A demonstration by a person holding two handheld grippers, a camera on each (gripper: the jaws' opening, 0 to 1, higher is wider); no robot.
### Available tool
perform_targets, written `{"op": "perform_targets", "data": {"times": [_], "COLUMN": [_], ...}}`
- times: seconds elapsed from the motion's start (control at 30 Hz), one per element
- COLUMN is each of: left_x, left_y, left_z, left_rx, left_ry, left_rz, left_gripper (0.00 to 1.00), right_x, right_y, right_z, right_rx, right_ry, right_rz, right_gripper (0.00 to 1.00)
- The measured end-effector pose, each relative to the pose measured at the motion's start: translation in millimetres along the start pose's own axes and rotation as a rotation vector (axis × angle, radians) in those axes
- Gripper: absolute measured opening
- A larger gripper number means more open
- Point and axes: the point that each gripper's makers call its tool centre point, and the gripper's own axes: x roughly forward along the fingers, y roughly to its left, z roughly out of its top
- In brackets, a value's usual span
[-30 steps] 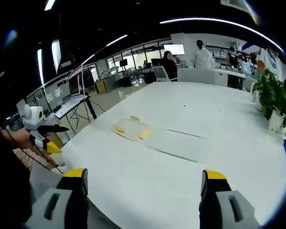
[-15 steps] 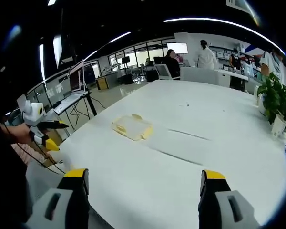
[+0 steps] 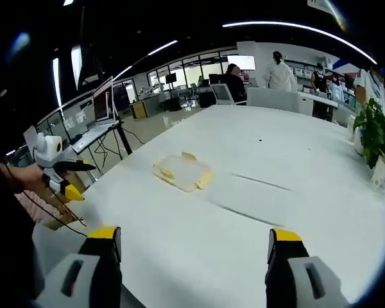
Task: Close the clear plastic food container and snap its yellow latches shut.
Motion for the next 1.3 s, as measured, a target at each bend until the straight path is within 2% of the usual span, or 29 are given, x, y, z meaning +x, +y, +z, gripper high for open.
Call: {"op": "perform_targets", "data": {"times": [0.23,0.37,0.53,0.8,1.17,1.23,1.3], "left_x": [6.4,10.7,15.5,28.9,43.9,48.1,53.5], "left_y": [10.5,16.9,17.6,33.9,44.0,48.0,52.5], "left_z": [-4.6,-6.3,0.2,5.9,-4.3,-5.2,-3.7], "left_rx": [0.001,-0.001,0.011,0.005,0.048,0.054,0.063], "left_ry": [0.012,0.023,0.019,0.001,0.042,0.047,0.037], "left_rz": [-0.009,-0.017,-0.043,-0.033,-0.065,-0.067,-0.066], "left_gripper": [0.99,0.98,0.99,0.98,0.97,0.97,0.98], "right_x": [8.5,15.1,21.6,39.5,64.2,70.2,74.4], "right_y": [0.1,3.0,5.6,8.6,21.0,22.9,24.3], "right_z": [-5.0,-6.2,2.2,8.9,23.7,31.8,27.8], "right_rx": [-0.014,-0.056,-0.051,-0.068,-0.158,-0.199,-0.208], "right_ry": [0.035,0.064,0.059,0.074,0.096,0.058,0.078], "right_rz": [-0.004,-0.012,-0.01,0.019,0.06,0.065,0.079], "right_gripper": [0.92,0.91,0.9,0.9,0.9,0.94,0.93]}}
